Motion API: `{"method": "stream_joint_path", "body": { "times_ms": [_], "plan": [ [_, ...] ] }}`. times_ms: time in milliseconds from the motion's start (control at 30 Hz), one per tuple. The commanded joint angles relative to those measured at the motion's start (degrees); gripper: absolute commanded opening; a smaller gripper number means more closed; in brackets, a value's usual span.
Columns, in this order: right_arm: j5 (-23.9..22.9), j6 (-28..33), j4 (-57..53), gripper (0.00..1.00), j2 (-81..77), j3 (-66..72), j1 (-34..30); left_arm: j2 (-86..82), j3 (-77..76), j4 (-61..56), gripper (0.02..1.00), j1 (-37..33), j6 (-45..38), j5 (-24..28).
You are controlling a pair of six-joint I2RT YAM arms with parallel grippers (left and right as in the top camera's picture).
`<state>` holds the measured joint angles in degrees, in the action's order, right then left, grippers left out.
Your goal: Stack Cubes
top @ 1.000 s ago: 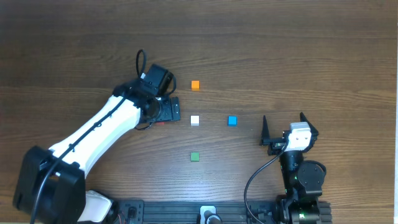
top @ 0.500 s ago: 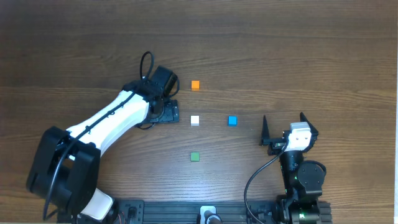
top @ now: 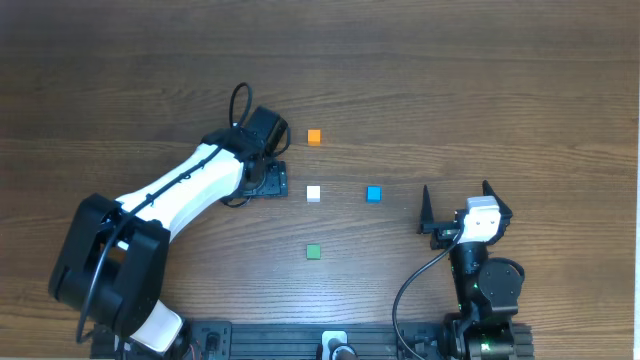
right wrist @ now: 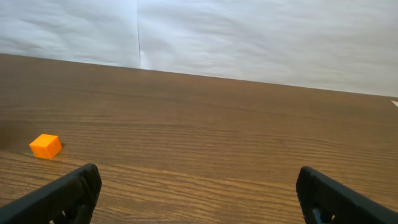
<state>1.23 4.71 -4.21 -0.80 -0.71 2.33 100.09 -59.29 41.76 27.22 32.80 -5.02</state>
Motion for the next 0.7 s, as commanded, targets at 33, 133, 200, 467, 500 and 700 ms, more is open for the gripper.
{"method": "stream_joint_path", "body": {
  "times_ms": [33,133,200,467,500,700],
  "plan": [
    [0.6,0.1,0.1,0.991,0.5,0.4,-0.4,0.6,1.5,-2.0,0.820,1.0,-4.1,-1.1],
    [0.6,0.1,0.1,0.991,0.5,0.4,-0.4,0.6,1.7,-2.5,0.792,1.7,-4.3,-1.5],
    [0.6,0.1,0.1,0.993,0.5,0.4,-0.4,0.6,1.8,-2.6,0.785,1.7,-4.3,-1.5],
    [0.6,0.1,0.1,0.993,0.5,0.4,-0.4,0.6,3.1,-2.8,0.687,1.7,-5.4,-1.5],
    [0.6,0.1,0.1,0.991,0.5,0.4,-0.4,0.6,3.2,-2.8,0.678,1.7,-5.4,-1.5],
    [0.6,0.1,0.1,0.993,0.5,0.4,-0.4,0.6,3.3,-2.9,0.535,1.7,-5.4,-1.5]
  ]
}}
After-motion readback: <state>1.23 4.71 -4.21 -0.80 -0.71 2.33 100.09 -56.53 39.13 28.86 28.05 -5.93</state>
